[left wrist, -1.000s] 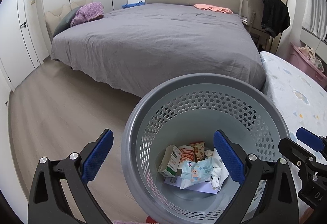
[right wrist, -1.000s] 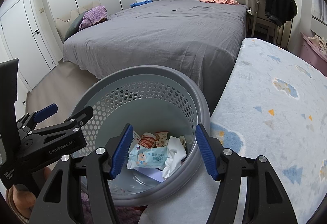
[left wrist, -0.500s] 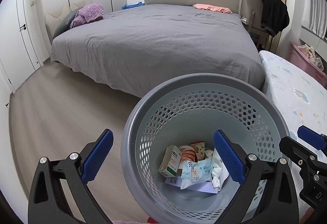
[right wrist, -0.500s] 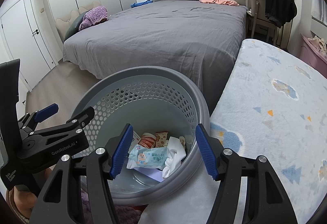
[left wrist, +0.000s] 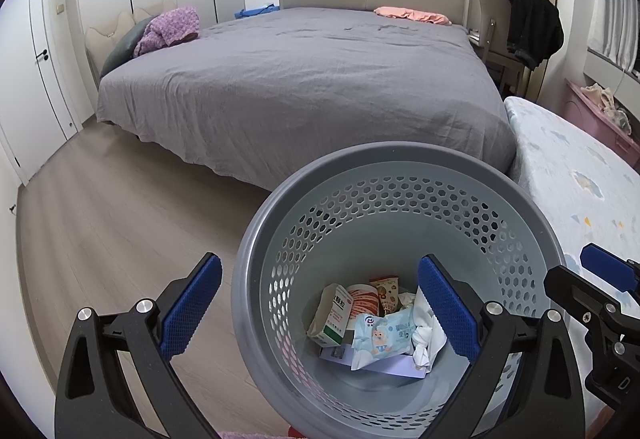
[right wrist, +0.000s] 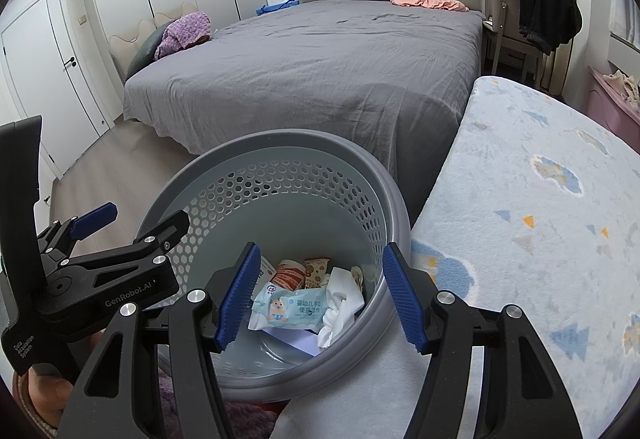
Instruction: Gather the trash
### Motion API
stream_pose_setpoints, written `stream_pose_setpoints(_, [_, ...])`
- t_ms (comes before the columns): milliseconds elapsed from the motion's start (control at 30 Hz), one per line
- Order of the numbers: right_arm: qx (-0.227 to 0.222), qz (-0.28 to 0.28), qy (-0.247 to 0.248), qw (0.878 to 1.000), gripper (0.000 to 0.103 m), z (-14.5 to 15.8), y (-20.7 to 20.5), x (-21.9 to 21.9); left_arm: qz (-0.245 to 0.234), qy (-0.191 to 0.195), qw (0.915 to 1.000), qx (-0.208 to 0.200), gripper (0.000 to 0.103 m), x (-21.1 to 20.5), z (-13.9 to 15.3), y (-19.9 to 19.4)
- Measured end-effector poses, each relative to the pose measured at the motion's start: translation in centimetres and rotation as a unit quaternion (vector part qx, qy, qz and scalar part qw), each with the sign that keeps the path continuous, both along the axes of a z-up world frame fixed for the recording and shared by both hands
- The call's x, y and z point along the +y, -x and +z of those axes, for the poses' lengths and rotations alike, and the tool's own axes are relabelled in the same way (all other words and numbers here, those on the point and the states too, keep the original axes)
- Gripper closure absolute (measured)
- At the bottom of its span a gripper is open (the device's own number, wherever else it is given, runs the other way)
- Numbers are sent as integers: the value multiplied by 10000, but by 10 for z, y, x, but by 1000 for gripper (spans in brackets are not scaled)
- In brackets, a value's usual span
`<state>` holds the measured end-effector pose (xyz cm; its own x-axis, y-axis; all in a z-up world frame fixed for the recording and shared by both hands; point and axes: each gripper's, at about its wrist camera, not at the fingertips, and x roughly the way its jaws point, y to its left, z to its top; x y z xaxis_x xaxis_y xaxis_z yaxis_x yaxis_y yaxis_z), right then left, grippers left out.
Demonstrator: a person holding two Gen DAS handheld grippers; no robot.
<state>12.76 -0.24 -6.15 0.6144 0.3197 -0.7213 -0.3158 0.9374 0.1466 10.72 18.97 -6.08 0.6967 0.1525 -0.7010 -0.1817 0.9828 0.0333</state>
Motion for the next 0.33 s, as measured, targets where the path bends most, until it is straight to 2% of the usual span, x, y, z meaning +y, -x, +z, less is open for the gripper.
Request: stream_pose_setpoints(333, [10, 0, -12, 10000, 42, -1, 2, 0, 12, 4, 10000, 15, 6, 0, 0, -1])
